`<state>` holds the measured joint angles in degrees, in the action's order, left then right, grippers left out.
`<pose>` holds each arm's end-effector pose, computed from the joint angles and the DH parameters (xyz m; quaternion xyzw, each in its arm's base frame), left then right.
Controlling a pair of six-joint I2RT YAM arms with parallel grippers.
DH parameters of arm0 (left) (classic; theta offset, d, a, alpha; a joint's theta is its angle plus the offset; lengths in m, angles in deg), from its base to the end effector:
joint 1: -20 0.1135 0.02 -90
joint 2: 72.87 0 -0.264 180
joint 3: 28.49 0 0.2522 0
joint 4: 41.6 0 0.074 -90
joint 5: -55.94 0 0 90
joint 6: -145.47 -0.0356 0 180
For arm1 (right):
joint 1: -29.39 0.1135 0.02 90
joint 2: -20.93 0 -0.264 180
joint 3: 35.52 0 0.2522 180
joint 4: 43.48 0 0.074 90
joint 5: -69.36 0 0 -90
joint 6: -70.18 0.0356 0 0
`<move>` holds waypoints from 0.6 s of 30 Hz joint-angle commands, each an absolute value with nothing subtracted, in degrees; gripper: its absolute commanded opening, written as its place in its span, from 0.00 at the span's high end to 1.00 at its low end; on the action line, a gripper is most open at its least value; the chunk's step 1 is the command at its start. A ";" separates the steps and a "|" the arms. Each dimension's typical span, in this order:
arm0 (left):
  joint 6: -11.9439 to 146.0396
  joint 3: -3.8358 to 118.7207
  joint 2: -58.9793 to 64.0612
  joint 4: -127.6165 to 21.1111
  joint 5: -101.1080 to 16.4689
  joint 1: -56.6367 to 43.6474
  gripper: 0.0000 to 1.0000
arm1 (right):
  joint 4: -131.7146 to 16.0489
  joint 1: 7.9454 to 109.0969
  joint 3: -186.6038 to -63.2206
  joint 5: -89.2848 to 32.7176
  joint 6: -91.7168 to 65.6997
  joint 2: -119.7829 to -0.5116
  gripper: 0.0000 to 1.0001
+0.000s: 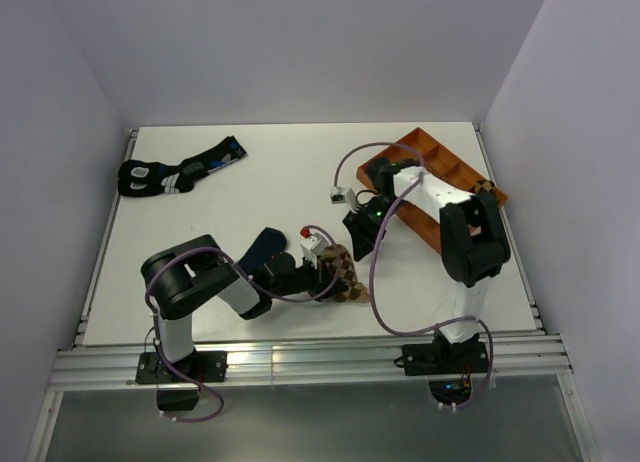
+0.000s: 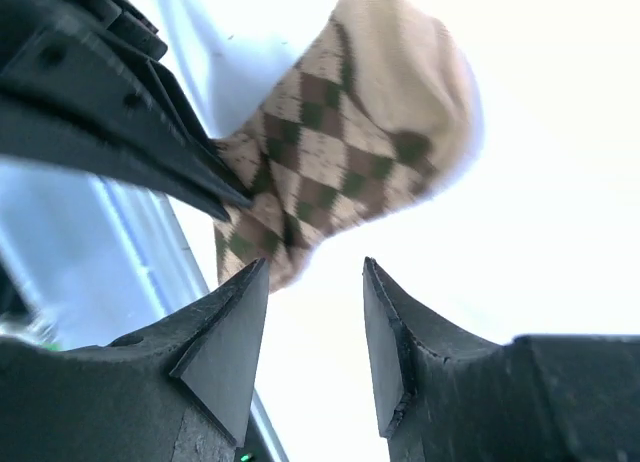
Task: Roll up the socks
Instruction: Roll the sock at the center of the board.
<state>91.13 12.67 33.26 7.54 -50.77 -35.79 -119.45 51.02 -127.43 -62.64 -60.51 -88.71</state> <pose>0.1625 -0.2572 0.1091 0.2242 0.7618 -0.5081 0.3335 0.3096 0.1484 0.1851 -0.4729 0.8045 0.3582 0.0296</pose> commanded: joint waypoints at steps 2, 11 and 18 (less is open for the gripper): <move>95.19 8.30 40.33 0.43 -54.80 -36.07 1.00 | -114.03 48.82 -121.29 -61.34 -63.84 -80.08 0.50; 103.27 9.79 45.70 0.90 -61.04 -34.49 1.00 | -102.70 48.73 -105.03 -56.95 -71.14 -64.09 0.46; 105.91 13.75 44.74 -10.79 -64.46 -33.17 1.00 | -97.32 50.13 -95.52 -57.29 -76.07 -52.12 0.40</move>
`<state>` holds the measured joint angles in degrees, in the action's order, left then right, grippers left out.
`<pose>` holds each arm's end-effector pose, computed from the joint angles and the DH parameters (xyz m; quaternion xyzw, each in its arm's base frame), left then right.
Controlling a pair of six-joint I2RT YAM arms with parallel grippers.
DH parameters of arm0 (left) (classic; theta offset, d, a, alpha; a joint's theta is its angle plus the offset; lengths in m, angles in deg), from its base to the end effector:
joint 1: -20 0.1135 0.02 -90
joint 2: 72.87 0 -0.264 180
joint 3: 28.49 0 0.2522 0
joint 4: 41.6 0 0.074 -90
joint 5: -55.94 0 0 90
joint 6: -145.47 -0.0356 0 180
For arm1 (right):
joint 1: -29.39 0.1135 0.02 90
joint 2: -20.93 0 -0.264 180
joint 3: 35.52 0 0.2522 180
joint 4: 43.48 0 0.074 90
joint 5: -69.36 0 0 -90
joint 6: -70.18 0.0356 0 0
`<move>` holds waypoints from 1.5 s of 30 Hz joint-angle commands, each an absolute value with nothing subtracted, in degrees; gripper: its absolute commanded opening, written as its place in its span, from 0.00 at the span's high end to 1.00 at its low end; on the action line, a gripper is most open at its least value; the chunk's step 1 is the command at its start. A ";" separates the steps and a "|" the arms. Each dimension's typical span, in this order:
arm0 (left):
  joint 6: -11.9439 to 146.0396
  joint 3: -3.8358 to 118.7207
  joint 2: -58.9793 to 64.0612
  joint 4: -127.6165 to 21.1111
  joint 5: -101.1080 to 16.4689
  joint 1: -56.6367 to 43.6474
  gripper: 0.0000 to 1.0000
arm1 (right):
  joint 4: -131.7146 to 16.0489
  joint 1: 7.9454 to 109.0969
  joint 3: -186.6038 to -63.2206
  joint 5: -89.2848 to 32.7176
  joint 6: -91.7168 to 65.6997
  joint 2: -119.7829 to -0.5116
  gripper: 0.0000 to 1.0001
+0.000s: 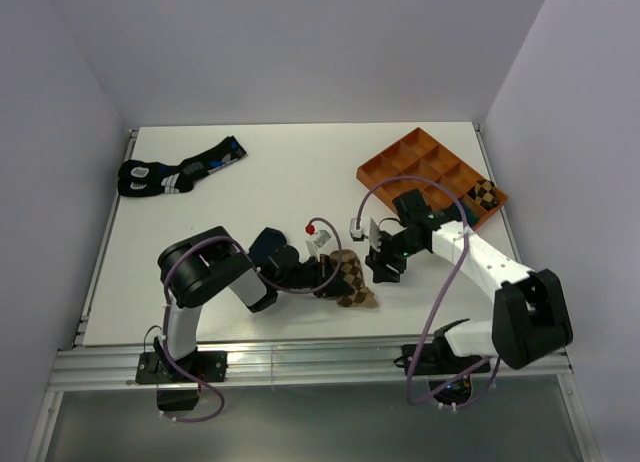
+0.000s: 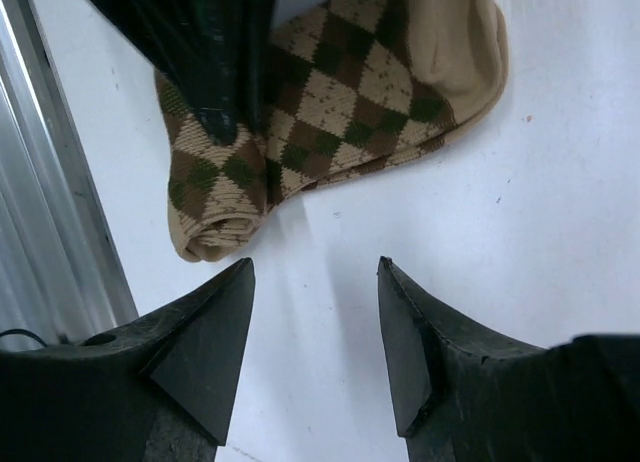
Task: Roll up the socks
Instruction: Roll the sock at the center of the board.
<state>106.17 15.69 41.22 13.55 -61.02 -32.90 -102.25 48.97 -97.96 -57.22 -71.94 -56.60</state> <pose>0.1781 -0.2623 0.0907 0.1571 0.7674 -0.5807 0.2220 0.2143 0.0987 0.2071 -0.5863 0.7362 0.2609 0.2150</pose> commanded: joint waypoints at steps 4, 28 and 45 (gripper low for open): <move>106.27 15.94 43.86 -18.16 -65.35 -32.12 1.00 | -94.51 53.38 -90.86 -56.07 -76.78 -46.31 0.36; 104.34 21.40 46.49 -31.63 -69.13 -28.42 1.00 | -77.55 73.16 -76.35 -43.41 -72.39 -40.40 0.30; 102.58 25.08 35.16 -39.87 -59.56 -27.28 0.81 | -80.17 74.22 -83.99 -42.44 -67.81 -55.53 0.81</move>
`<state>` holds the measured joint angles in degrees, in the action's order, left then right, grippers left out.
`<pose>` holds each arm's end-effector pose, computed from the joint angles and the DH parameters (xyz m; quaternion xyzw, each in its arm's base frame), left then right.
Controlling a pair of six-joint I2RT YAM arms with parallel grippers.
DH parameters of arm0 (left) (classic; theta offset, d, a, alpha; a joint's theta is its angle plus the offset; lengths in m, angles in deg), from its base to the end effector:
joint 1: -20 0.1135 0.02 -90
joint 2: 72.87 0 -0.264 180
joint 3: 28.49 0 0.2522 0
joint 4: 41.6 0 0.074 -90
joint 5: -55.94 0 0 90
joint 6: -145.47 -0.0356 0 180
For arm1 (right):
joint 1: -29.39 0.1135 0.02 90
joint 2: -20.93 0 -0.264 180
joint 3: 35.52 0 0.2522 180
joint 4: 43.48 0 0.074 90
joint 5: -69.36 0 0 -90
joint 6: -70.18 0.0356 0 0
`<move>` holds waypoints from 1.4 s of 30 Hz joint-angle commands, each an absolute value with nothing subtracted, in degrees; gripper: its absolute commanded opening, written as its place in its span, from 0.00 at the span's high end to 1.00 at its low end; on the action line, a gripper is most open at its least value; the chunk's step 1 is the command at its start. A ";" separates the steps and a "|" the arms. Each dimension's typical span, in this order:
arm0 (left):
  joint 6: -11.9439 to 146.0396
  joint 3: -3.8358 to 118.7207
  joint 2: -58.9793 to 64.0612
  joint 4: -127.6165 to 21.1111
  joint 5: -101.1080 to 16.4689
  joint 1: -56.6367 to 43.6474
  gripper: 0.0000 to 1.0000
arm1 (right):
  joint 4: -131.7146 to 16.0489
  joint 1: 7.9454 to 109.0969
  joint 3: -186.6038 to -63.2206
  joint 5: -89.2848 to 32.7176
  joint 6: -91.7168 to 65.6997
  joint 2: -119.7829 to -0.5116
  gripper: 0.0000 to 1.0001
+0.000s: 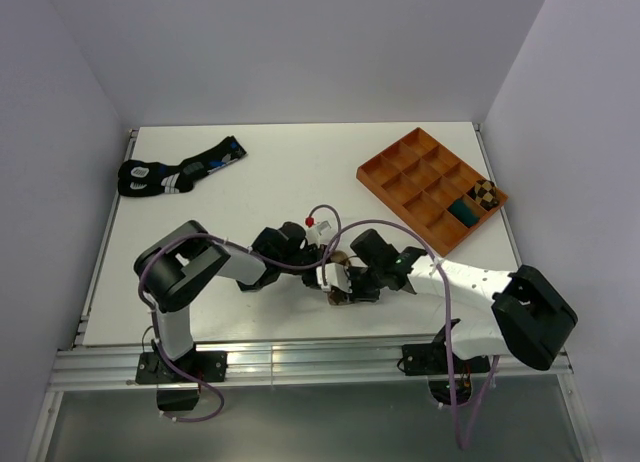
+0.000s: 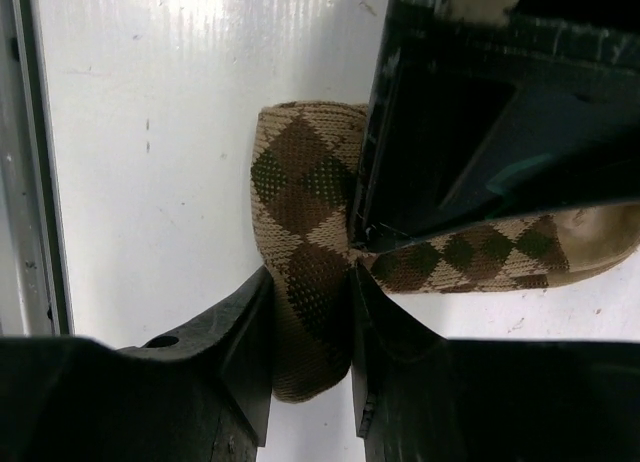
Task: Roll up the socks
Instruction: Roll the sock at the center of the board.
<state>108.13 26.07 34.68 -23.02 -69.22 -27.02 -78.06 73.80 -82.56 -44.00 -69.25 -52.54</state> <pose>0.2144 -0.2601 0.1056 0.0992 0.8492 -0.5120 0.0825 0.1490 0.1657 0.1610 -0.7271 0.6106 0.1851 0.2535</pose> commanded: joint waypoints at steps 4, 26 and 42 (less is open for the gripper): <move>103.45 25.88 31.56 -41.03 -51.39 -27.19 0.73 | -81.32 74.13 -83.91 -41.74 -66.93 -55.62 0.81; 100.03 26.40 25.12 -44.90 -44.34 -24.56 0.80 | -91.59 74.04 -90.84 -44.45 -66.93 -59.48 0.81; 103.28 24.92 27.25 -37.61 -45.94 -23.59 0.80 | -109.00 62.89 -111.76 -56.68 -68.78 -84.51 0.81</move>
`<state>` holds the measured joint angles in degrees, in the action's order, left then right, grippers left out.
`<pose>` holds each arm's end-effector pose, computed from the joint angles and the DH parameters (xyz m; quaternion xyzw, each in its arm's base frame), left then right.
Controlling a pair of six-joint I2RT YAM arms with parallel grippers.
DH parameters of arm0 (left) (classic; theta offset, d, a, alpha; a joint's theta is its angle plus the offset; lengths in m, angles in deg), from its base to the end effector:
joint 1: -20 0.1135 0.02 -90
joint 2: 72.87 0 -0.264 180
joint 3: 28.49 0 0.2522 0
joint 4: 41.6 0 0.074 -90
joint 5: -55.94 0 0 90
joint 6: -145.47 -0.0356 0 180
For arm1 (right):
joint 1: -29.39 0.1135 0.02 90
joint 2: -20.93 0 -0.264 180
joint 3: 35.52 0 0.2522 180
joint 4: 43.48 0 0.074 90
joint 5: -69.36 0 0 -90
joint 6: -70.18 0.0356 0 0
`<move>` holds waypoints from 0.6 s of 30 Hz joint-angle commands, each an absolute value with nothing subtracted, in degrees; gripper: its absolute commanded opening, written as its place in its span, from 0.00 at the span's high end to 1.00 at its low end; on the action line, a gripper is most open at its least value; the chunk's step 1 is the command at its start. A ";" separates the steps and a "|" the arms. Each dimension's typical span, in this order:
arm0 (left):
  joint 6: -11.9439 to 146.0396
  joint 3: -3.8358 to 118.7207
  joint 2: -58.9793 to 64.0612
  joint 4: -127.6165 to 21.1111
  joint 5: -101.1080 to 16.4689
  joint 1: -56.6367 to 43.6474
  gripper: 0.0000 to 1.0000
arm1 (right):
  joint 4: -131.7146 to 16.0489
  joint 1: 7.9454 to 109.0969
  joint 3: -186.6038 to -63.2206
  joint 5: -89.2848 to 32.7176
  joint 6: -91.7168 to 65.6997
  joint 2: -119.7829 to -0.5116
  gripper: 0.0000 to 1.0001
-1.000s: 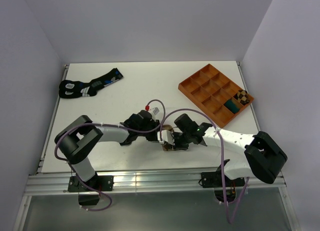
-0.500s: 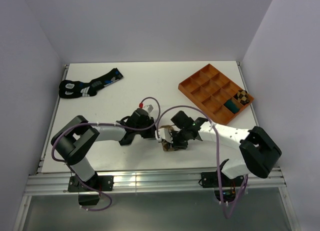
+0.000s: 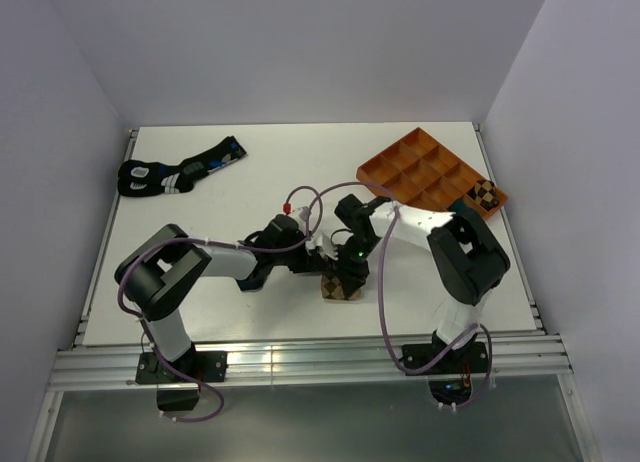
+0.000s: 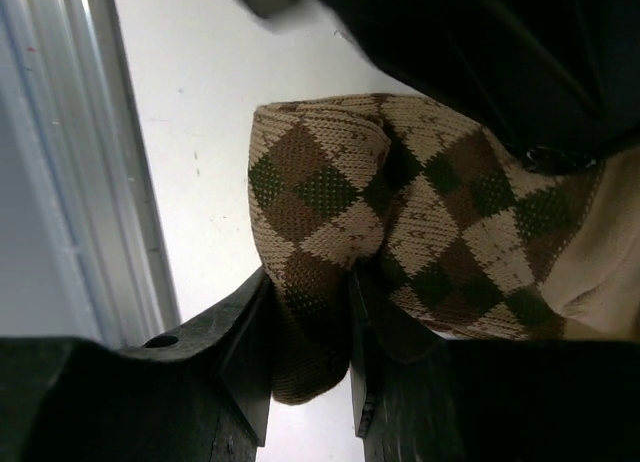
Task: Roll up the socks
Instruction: Roll the sock at the center of the board.
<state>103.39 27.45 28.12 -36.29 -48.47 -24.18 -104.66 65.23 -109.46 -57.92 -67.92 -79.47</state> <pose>0.2319 -0.2377 0.1248 0.0239 0.8995 -0.3821 0.2107 0.2287 0.1918 0.1585 -0.6384 0.6999 0.3156 0.0535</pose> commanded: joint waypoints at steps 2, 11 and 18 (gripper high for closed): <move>103.89 22.55 24.18 -36.73 -44.87 -23.15 0.76 | -110.32 61.48 -112.82 -56.59 -68.69 -86.63 0.81; 98.37 15.16 14.34 -31.72 -44.69 -23.06 0.70 | -114.01 59.36 -117.65 -56.41 -68.07 -93.14 0.81; 90.19 10.24 5.81 -28.11 -44.17 -26.92 0.68 | -120.85 59.36 -123.53 -56.76 -68.78 -95.95 0.80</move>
<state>96.42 10.70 9.70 -32.59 -44.87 -24.68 -118.49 59.61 -121.15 -64.37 -67.31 -93.00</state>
